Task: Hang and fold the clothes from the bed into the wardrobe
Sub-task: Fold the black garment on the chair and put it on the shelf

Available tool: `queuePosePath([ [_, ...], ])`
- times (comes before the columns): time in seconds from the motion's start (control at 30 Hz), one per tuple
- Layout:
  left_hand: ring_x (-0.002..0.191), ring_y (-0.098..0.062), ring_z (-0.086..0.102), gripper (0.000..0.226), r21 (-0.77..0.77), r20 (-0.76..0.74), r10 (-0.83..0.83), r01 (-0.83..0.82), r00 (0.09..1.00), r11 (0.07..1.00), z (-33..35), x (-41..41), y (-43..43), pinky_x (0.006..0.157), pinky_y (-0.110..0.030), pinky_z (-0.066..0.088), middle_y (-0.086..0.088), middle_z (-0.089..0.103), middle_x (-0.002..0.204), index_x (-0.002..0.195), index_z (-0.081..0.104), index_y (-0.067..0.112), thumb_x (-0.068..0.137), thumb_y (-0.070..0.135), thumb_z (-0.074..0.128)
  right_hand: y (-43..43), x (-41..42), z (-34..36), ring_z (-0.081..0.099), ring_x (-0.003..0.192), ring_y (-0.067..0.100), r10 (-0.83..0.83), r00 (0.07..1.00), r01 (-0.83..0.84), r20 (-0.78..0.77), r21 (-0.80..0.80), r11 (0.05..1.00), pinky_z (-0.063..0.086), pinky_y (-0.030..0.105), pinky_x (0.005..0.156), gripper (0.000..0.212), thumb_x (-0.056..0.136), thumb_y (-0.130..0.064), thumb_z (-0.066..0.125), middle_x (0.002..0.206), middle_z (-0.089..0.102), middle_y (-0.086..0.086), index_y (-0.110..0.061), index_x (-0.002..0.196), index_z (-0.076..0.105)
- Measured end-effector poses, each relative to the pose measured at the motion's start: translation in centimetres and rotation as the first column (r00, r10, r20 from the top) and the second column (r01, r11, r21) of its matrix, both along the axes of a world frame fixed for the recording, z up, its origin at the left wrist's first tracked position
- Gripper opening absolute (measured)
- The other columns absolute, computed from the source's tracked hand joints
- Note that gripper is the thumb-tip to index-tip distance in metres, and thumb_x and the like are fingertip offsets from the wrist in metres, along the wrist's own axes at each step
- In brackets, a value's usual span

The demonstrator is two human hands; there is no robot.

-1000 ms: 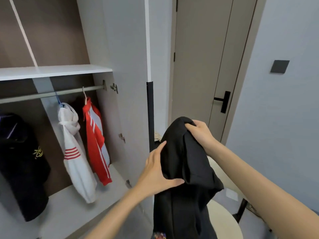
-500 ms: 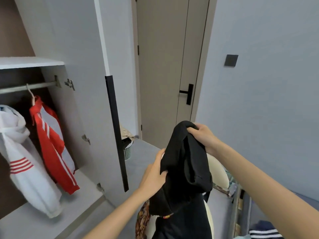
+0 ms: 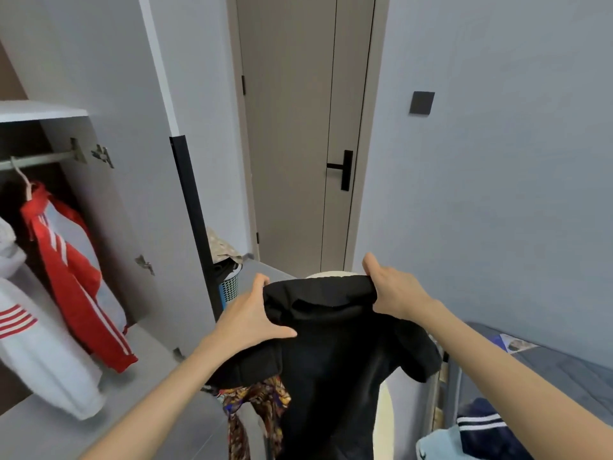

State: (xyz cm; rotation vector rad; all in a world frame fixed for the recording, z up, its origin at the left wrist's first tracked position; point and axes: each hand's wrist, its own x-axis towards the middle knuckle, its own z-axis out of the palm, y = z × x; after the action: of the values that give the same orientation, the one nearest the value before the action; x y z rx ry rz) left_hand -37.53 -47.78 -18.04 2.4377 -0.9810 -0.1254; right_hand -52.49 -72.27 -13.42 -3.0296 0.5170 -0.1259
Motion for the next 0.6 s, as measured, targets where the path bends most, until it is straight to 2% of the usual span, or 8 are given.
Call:
queuePosePath([
  [0.07,0.058,-0.007,0.050,0.067,0.035,0.192,-0.017,0.010,0.981,0.999,0.0,-0.6,0.0,0.044,-0.020,0.030,0.011,0.047,0.071,0.114,0.027,0.029,0.068,0.033,0.075,0.1,-0.7,-0.5,0.036,0.054,0.019,-0.017,1.000,0.018,0.021,-0.055,0.998,0.026,0.029,0.045,0.045,0.075,0.002,0.052,0.069,0.038,-0.002,-0.020,0.095,0.018],
  [0.13,0.051,-0.008,0.040,0.053,0.021,0.274,-0.032,0.027,0.961,0.999,0.4,-0.8,0.1,0.042,-0.020,0.019,0.008,0.042,0.068,0.103,0.025,0.029,0.074,0.013,0.066,-0.2,-1.6,-0.8,0.032,0.054,0.018,-0.038,0.999,0.040,0.028,-0.073,0.997,0.024,0.030,0.046,0.045,0.077,0.006,0.048,0.069,0.034,-0.003,-0.019,0.097,0.016],
  [0.27,0.048,-0.014,0.037,0.045,0.042,0.155,-0.124,0.119,0.980,0.992,1.1,-0.6,1.0,0.046,-0.031,0.023,-0.002,0.042,0.063,0.097,0.024,0.029,0.078,-0.002,0.051,-0.9,-3.7,-1.2,0.045,0.064,0.033,-0.156,0.979,0.152,0.135,0.038,0.988,0.034,0.037,0.054,0.037,0.074,0.009,0.042,0.083,0.055,0.010,-0.014,0.096,0.022],
  [0.37,0.051,-0.017,0.046,0.036,-0.033,0.115,-0.150,0.155,0.982,0.987,0.7,-0.3,1.1,0.051,-0.034,0.029,-0.007,0.053,0.063,0.092,0.035,0.031,0.079,0.002,0.050,-0.4,-4.8,-1.9,0.037,0.059,0.031,-0.270,0.941,0.281,0.206,-0.027,0.959,0.024,0.033,0.051,0.035,0.073,0.006,0.042,0.073,0.052,0.009,-0.014,0.096,0.025],
  [0.4,0.052,-0.016,0.048,0.032,-0.111,0.067,-0.140,0.147,0.988,0.983,0.9,-0.4,0.9,0.052,-0.033,0.031,-0.006,0.056,0.062,0.089,0.041,0.033,0.080,0.004,0.052,-0.1,-4.9,-2.0,0.036,0.058,0.031,-0.312,0.919,0.330,0.243,-0.036,0.943,0.023,0.033,0.050,0.035,0.073,0.006,0.042,0.069,0.049,0.008,-0.015,0.096,0.026],
  [0.47,0.055,-0.009,0.051,0.030,-0.300,-0.128,-0.165,0.120,0.978,0.946,1.7,-0.6,0.3,0.055,-0.029,0.036,0.003,0.059,0.062,0.078,0.053,0.033,0.081,0.004,0.053,0.4,-5.1,-1.7,0.037,0.055,0.031,-0.376,0.865,0.403,0.332,-0.013,0.915,0.024,0.033,0.051,0.035,0.071,0.006,0.041,0.061,0.045,0.006,-0.015,0.096,0.029],
  [0.53,0.049,-0.002,0.045,0.029,-0.447,-0.341,-0.253,0.081,0.905,0.891,2.7,-1.0,-0.4,0.050,-0.017,0.034,0.011,0.051,0.053,0.062,0.057,0.031,0.075,0.005,0.050,0.4,-5.2,-1.1,0.033,0.050,0.029,-0.400,0.803,0.440,0.442,0.013,0.898,0.021,0.031,0.048,0.034,0.070,0.007,0.041,0.055,0.041,0.003,-0.015,0.093,0.030],
  [0.6,0.043,-0.003,0.038,0.016,-0.497,-0.536,-0.266,-0.045,0.801,0.867,3.2,-1.0,-1.1,0.045,-0.019,0.031,0.012,0.040,0.046,0.054,0.050,0.024,0.066,0.015,0.048,-0.1,-5.0,-0.6,0.030,0.046,0.027,-0.384,0.757,0.445,0.529,0.014,0.895,0.017,0.030,0.046,0.034,0.068,0.007,0.041,0.052,0.039,0.001,-0.016,0.092,0.032],
])
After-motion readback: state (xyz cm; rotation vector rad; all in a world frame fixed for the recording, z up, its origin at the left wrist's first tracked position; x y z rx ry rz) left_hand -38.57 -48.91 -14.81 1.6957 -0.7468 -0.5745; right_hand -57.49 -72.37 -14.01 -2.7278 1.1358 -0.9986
